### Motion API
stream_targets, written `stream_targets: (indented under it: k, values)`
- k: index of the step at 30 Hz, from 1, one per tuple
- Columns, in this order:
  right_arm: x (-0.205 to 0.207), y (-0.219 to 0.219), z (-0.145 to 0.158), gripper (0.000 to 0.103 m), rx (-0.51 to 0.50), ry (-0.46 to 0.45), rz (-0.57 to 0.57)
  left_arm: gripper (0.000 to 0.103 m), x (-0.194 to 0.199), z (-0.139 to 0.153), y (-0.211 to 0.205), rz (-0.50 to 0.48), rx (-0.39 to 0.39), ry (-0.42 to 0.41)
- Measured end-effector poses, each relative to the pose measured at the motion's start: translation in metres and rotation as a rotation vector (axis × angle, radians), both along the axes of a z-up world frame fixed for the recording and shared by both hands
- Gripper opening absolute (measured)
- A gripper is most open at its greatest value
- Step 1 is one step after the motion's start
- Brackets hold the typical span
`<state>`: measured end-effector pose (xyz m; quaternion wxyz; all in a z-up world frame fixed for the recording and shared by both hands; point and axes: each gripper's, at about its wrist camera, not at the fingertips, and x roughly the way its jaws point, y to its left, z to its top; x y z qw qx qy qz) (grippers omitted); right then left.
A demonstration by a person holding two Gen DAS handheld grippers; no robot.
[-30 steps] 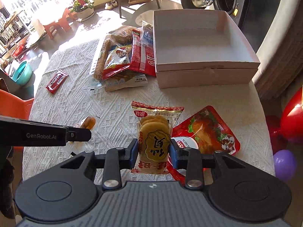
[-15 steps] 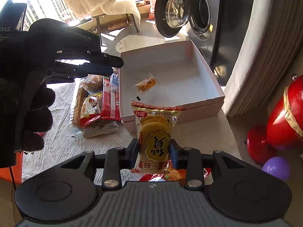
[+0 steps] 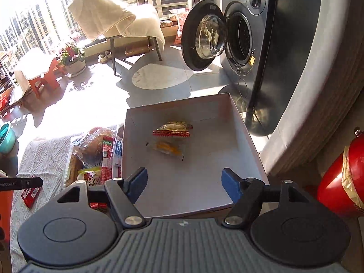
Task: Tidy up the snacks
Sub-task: 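Drop the yellow packet into the pink box while the left tool drops the candy in, then grasp the small red snack packet with the left tool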
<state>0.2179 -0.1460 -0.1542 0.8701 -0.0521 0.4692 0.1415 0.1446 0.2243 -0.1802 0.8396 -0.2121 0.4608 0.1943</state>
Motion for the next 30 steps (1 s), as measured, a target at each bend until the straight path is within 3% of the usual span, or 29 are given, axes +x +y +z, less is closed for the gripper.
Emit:
stream_targets:
  k: [3,6,8,11,15,23,26,30]
  values:
    - [-0.028,-0.016,-0.022,0.074,-0.047,0.070,-0.045,0.025,-0.001,-0.010,0.035,0.067,0.015,0.027]
    - [-0.052,-0.035,-0.044,0.074,-0.065,0.140,-0.145,0.025,-0.001,-0.027,0.044,0.036,-0.002,0.079]
    - [-0.059,-0.047,-0.059,0.074,-0.047,0.188,-0.206,0.025,-0.001,-0.035,0.038,-0.018,-0.018,0.099]
    - [-0.068,-0.053,-0.073,0.074,-0.024,0.241,-0.251,0.028,-0.006,-0.035,0.010,-0.126,0.038,0.098]
    - [-0.081,-0.042,-0.084,0.074,0.047,0.307,-0.262,0.028,-0.014,-0.034,-0.022,-0.198,-0.032,0.096]
    - [-0.105,0.014,-0.089,0.075,0.141,0.399,-0.105,0.028,-0.034,-0.042,-0.094,-0.398,-0.242,0.109]
    - [-0.113,0.030,-0.083,0.075,0.088,0.362,-0.027,0.027,-0.040,-0.046,-0.110,-0.438,-0.266,0.142]
    - [-0.121,0.048,-0.068,0.075,-0.015,0.260,0.082,0.027,-0.051,-0.036,-0.101,-0.357,-0.198,0.115]
